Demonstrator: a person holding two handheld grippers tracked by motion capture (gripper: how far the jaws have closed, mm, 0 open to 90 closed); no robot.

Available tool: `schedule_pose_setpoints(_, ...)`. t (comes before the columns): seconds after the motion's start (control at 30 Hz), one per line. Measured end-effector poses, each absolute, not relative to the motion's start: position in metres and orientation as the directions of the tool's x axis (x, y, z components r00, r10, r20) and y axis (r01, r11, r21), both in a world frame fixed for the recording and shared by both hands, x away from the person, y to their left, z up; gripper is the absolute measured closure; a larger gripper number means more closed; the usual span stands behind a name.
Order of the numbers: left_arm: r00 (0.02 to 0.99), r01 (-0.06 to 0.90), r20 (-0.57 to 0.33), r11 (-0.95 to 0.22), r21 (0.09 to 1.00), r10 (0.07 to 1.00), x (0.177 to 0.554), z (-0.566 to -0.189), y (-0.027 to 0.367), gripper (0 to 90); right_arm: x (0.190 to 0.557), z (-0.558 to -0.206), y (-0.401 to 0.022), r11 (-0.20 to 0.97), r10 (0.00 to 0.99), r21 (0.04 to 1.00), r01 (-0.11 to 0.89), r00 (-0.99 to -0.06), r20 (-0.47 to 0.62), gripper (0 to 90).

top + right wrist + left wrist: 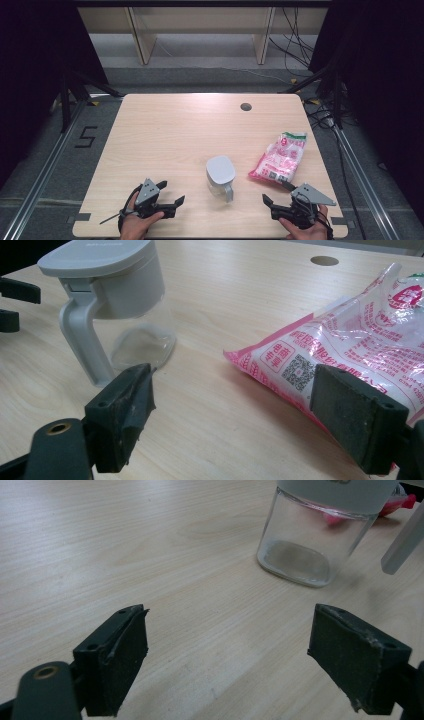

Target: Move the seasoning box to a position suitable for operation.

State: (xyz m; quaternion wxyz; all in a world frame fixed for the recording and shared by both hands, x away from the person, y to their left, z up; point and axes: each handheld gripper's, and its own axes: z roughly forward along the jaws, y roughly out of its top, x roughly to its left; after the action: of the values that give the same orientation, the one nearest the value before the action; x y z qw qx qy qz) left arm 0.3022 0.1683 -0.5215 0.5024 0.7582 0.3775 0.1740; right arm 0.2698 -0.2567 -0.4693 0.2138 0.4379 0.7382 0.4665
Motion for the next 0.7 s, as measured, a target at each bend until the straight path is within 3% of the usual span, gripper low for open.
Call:
schedule_pose_setpoints(0.13, 0.647, 0.417, -0.148, -0.184, 0.890, 0.748, 0.299, -0.522, 0.163, 15.1, 0.270, -0.470, -0.256, 0.182, 0.847, 0.871, 0.456, -0.523, 0.097, 18.7)
schedule_pose_setpoints(0.17, 0.662, 0.411, -0.159, -0.177, 0.894, 0.732, 0.299, -0.523, 0.160, 15.1, 0.273, -0.471, -0.258, 0.223, 0.835, 0.883, 0.413, -0.549, 0.046, 19.1)
schedule_pose_setpoints(0.43, 0.692, 0.425, -0.188, -0.182, 0.887, 0.697, 0.297, -0.522, 0.150, 16.1, 0.272, -0.472, -0.256, 0.199, 0.842, 0.882, 0.427, -0.535, 0.069, 19.4)
schedule_pose_setpoints(0.7, 0.722, 0.431, -0.223, -0.174, 0.885, 0.655, 0.296, -0.520, 0.139, 29.1, 0.272, -0.471, -0.256, 0.191, 0.843, 0.882, 0.431, -0.532, 0.077, 19.4)
